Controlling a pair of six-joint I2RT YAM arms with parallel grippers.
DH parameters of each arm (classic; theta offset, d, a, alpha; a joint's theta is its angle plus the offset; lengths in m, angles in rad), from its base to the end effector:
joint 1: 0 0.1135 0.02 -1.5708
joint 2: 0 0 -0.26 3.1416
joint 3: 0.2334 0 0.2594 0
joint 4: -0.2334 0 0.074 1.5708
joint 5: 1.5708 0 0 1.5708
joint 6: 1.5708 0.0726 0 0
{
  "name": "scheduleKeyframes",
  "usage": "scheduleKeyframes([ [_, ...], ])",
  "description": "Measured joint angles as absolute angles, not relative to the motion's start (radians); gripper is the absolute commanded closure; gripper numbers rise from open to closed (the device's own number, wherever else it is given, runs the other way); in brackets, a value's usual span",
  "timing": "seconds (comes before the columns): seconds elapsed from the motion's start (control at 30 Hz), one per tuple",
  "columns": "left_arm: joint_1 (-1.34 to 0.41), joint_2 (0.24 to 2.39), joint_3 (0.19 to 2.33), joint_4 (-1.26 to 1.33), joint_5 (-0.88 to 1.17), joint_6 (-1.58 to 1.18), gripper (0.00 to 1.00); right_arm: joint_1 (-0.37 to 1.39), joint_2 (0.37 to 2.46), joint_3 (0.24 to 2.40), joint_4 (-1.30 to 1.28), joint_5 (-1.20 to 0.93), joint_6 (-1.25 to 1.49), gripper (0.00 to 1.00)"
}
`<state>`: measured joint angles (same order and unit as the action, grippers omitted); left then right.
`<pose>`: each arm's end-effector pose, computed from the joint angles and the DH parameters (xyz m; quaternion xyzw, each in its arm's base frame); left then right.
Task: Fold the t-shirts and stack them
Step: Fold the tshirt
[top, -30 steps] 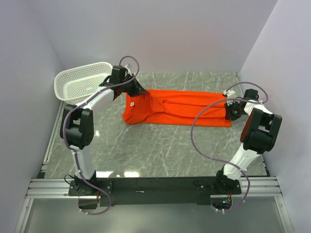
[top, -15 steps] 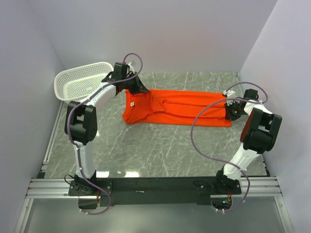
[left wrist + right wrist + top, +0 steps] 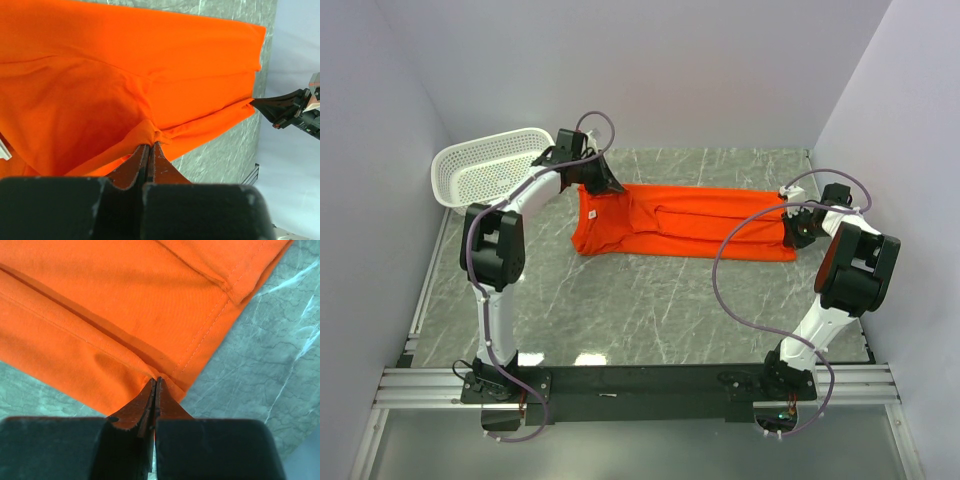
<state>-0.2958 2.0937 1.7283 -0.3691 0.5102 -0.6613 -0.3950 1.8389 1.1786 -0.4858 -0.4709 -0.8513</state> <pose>0.4765 -0.1823 0.2126 -0.0599 0.8882 -0.3856 0.2426 0.3654 -0.1167 0.1304 -0.2629 0.9148 0.0656 0.2995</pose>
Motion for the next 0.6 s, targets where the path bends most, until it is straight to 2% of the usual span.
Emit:
scheduleKeyframes([
  [0.6, -0.287, 2.180, 1.847, -0.396, 0.546, -0.627, 0.99, -0.395, 1.842, 1.192, -0.486, -0.471, -0.845, 1.00],
])
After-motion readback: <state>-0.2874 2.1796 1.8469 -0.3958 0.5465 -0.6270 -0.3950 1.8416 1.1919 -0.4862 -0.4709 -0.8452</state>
